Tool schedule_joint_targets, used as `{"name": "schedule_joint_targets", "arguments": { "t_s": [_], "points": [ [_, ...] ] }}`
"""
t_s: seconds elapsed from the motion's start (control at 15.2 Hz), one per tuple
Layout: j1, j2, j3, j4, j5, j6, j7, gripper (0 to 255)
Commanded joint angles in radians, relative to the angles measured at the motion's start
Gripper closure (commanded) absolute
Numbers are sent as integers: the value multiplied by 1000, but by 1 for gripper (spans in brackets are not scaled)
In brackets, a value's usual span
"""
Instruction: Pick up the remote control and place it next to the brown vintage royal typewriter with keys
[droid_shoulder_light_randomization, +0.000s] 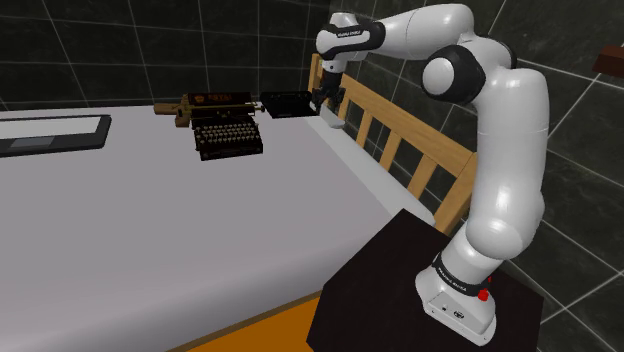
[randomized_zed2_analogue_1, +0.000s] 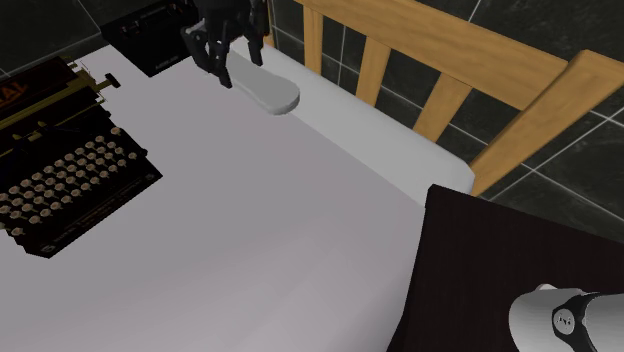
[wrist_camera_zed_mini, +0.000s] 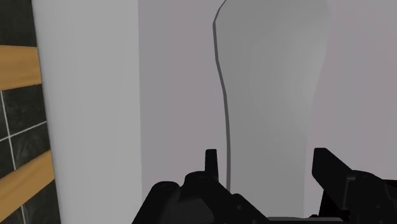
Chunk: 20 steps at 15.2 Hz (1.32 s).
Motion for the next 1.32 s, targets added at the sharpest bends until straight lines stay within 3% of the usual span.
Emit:
{"name": "schedule_joint_targets", "arguments": {
  "t_s": [0.0,0.66,1.25],
  "points": [
    [31,9,11,17,-3,-5,46,255],
    [163,111,62,187,-13,-65,242,255],
    [168,126,65,89,-8,47,235,255]
  ]
}}
